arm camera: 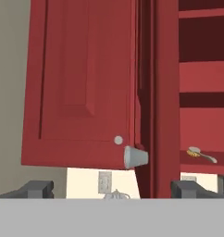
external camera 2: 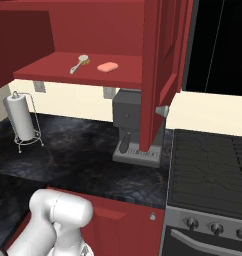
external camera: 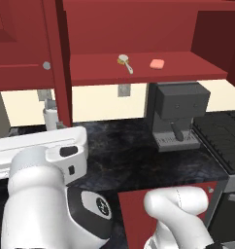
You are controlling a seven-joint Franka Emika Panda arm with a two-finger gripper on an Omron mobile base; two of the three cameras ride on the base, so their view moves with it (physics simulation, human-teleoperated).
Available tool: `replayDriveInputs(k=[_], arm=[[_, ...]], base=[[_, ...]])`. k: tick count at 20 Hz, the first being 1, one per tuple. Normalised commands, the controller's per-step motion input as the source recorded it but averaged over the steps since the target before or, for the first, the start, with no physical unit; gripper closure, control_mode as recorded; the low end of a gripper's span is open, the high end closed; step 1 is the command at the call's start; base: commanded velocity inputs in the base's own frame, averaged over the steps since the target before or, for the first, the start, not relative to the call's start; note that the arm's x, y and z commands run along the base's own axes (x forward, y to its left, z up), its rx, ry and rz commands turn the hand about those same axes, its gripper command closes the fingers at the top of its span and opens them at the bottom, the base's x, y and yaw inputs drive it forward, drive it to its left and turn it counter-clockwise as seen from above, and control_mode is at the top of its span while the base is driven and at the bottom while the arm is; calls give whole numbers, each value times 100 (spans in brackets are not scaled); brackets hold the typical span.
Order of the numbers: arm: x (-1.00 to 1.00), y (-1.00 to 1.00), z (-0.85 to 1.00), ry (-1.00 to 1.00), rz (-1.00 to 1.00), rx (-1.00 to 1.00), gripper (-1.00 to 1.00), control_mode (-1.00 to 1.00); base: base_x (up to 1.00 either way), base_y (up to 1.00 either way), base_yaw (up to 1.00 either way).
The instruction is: Pick up the dish brush and bar soap from the sink, and place them back in the cabinet, and close the cabinet doors.
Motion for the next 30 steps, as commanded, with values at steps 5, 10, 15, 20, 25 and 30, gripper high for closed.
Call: replayDriveInputs(k=[5, 10, 15, 20, 25, 30], arm=[[6, 0, -3, 0, -13, 0, -100, -100], [15, 0, -4, 0, -16, 0, -100, -100], [31, 4, -1, 0, -14, 0, -100, -100], [28, 23, -11, -3, -12, 0, -100, -100], [24, 14, -8, -5, -9, 0, -100, -100], [29, 2, 0, -4, -8, 0, -100, -100]], base=[[0, 0, 0], [0, 0, 0], [0, 0, 0], [0, 0, 0], [0, 0, 0], [0, 0, 0]])
